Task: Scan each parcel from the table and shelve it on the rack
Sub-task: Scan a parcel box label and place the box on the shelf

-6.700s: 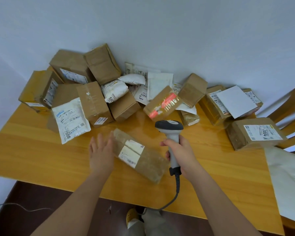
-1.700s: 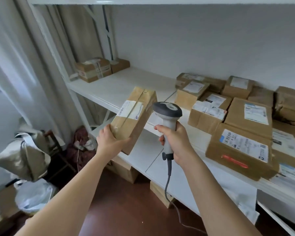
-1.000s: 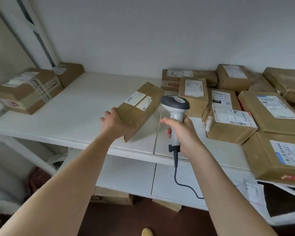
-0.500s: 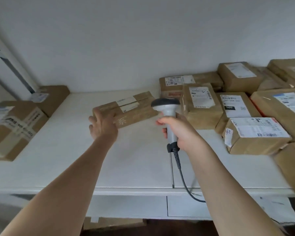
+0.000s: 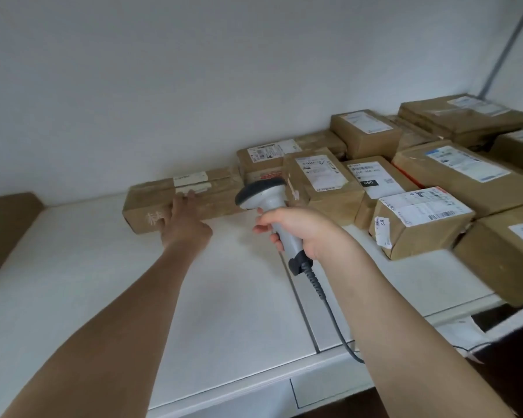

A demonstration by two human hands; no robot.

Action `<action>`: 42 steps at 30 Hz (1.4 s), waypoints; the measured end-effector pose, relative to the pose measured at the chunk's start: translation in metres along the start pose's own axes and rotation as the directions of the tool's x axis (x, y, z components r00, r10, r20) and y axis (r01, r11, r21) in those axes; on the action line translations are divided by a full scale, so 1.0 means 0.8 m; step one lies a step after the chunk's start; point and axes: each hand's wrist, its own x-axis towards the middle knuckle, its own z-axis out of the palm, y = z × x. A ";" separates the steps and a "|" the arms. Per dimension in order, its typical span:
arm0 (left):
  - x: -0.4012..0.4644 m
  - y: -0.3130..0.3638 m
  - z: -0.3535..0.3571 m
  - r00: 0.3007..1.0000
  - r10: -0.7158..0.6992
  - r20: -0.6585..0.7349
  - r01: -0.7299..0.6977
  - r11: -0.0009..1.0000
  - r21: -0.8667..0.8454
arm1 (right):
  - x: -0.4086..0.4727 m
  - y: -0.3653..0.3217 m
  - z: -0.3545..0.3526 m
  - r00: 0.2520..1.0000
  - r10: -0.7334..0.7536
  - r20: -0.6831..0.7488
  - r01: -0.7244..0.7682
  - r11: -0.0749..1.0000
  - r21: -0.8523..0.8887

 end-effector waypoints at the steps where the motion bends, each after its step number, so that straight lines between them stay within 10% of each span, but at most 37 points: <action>1: 0.008 0.003 0.004 1.000 0.001 0.017 0.000 1.000 -0.016 | 0.004 0.000 -0.001 1.000 -0.008 -0.010 0.008 1.000 0.009; 13: 0.054 0.006 0.012 0.965 0.046 0.258 0.036 0.952 -0.303 | 0.015 0.003 -0.008 0.995 -0.071 -0.076 0.077 0.994 0.072; 30: 0.077 0.002 0.012 0.898 0.107 0.427 -0.059 0.991 -0.123 | -0.013 0.006 -0.003 0.980 -0.112 -0.167 0.131 0.985 0.113; 35: 0.026 0.055 -0.020 0.983 0.166 0.073 -0.139 0.948 -0.286 | -0.054 -0.004 -0.011 0.964 -0.124 -0.234 0.153 0.983 0.107; 42: -0.053 0.209 -0.079 0.740 0.631 -0.231 -0.657 0.605 -0.450 | -0.162 -0.026 -0.081 0.895 -0.161 -0.416 0.232 0.965 0.125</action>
